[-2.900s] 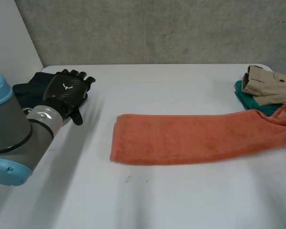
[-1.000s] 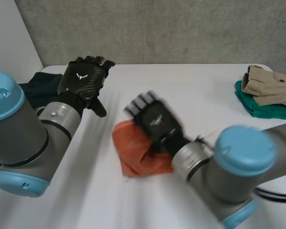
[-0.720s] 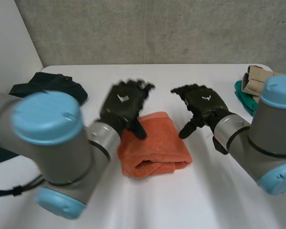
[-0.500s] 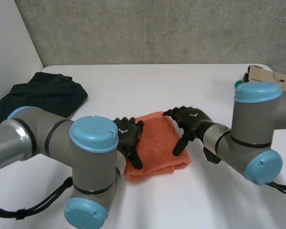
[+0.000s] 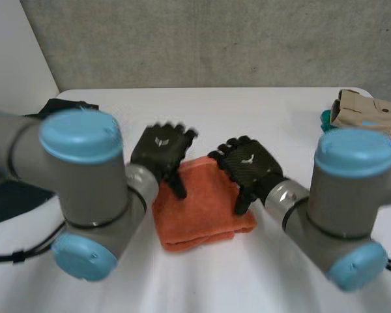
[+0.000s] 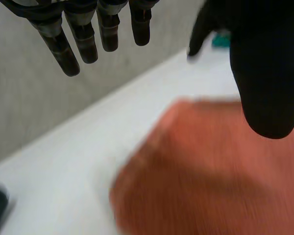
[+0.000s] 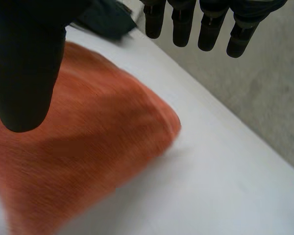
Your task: Fold the laundry.
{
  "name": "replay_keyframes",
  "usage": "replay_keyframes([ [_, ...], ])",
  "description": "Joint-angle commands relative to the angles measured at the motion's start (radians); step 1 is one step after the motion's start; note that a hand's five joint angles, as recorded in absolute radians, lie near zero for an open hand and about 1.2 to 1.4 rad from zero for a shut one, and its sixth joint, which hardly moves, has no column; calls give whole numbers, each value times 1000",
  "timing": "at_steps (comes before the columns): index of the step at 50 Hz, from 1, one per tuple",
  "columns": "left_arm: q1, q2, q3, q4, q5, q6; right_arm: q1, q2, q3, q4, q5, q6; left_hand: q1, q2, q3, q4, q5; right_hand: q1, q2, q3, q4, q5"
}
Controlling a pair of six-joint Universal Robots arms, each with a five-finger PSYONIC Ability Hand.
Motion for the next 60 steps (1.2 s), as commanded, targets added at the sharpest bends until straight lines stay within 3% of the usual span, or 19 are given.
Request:
replay_keyframes([
  [1,57,49,125,-52,264,-1,83,-57,223,-153,-1,-39,12,-9,-14,-2,-22,-17,-6,-6,-10,-18],
  [6,87,50,240,-163,512,-2,106,31,268,-259,26,-43,12,-9,-14,-2,-22,-23,-12,-12,-16,-24],
  [11,101,37,266,-194,619,-2,109,118,242,-389,54,-66,9,-12,-17,-5,-25,-17,-6,-6,-10,-18],
  [34,92,21,269,-191,627,-5,99,262,37,-448,40,-121,15,-6,-11,1,-20,367,378,378,374,366],
  [37,95,21,270,-191,627,-5,99,276,13,-448,37,-121,15,-6,-11,1,-20,537,548,548,544,536],
  [42,98,23,272,-191,627,-5,99,295,-34,-452,23,-117,15,-6,-11,1,-20,1172,1183,1183,1179,1171],
  [52,110,38,303,-190,624,-7,74,273,-151,-458,36,-111,15,-6,-11,1,-20,1174,1185,1185,1181,1172],
  [60,144,57,346,-182,617,-13,-62,209,-273,-592,31,-89,15,-6,-11,1,-20,1174,1185,1185,1181,1172],
])
